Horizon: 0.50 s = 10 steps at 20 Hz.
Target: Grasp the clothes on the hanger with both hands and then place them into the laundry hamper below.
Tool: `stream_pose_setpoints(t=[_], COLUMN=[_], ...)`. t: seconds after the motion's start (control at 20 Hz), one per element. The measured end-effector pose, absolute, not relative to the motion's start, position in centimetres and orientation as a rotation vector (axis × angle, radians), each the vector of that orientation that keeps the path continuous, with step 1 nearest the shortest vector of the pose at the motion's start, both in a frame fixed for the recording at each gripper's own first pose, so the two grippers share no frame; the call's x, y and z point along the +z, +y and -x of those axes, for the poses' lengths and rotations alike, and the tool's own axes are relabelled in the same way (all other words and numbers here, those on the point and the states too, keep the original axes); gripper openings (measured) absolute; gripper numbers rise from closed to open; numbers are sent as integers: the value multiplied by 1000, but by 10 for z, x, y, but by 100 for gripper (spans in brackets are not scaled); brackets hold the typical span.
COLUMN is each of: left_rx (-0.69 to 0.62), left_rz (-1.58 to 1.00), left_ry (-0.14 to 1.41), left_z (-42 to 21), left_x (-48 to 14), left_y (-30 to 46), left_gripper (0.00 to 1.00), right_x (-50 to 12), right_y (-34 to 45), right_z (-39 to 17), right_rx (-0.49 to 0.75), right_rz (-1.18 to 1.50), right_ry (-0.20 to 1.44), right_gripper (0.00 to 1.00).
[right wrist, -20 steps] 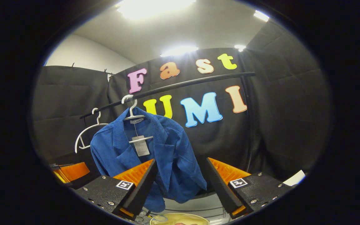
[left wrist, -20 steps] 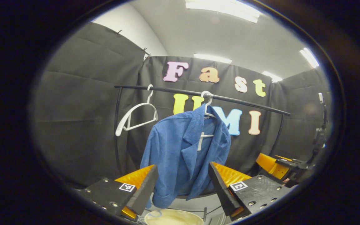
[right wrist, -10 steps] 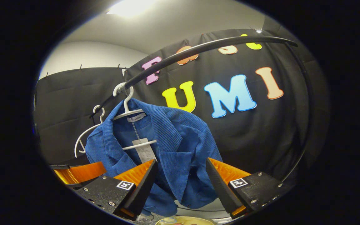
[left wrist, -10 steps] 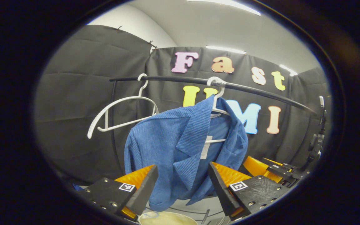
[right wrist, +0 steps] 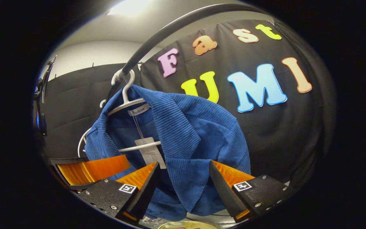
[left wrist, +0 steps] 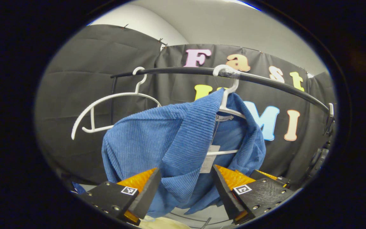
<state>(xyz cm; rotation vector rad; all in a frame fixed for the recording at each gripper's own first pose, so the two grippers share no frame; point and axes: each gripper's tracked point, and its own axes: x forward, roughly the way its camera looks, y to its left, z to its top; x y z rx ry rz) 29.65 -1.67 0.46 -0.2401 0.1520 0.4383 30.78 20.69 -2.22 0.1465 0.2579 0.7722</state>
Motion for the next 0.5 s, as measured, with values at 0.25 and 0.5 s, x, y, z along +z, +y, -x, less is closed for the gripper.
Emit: stream_pose_setpoints(t=[0.25, 0.5], left_rx=[445, 446], left_rz=[277, 328], left_ry=[149, 144], left_z=[-313, -312], left_x=[-5, -13], left_y=[-10, 1], left_gripper=[99, 78], right_x=[-35, -35], right_y=[218, 222], right_z=[-324, -338], right_rx=[769, 746], right_rz=[-103, -102], right_ry=[273, 257], right_gripper=[89, 91])
